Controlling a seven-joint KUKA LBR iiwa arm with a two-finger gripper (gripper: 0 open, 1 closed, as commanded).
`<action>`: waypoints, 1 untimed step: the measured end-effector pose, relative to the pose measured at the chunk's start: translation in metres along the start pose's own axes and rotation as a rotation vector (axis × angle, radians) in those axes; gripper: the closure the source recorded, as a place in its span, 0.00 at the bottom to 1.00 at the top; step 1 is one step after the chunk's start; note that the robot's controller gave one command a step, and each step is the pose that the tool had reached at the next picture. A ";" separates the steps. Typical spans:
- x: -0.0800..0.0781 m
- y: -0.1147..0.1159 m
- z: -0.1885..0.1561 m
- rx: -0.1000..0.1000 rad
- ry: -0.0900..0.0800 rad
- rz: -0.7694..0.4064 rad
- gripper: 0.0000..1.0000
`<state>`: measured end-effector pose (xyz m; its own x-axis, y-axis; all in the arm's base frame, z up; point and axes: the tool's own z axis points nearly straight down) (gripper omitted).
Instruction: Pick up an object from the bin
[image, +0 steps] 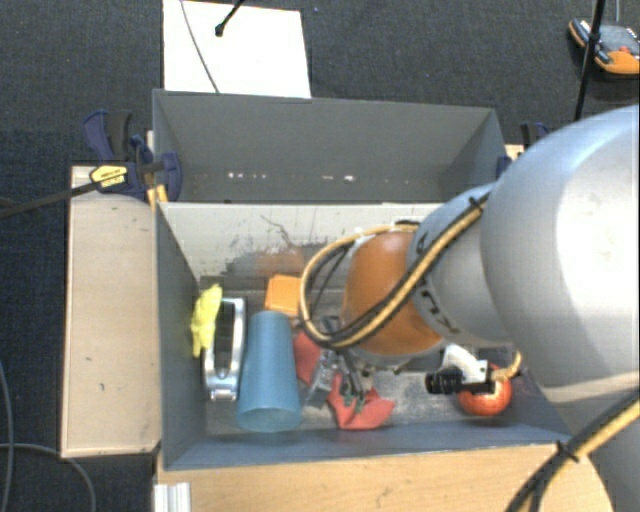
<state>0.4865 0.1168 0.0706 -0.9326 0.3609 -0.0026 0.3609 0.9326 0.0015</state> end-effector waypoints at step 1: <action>0.000 0.000 0.000 0.000 0.000 -0.001 1.00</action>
Offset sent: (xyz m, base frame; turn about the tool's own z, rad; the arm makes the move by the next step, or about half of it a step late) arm -0.0001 0.0001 0.0011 0.0000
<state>0.4866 0.1168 0.0702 -0.9330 0.3598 -0.0025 0.3598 0.9330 0.0013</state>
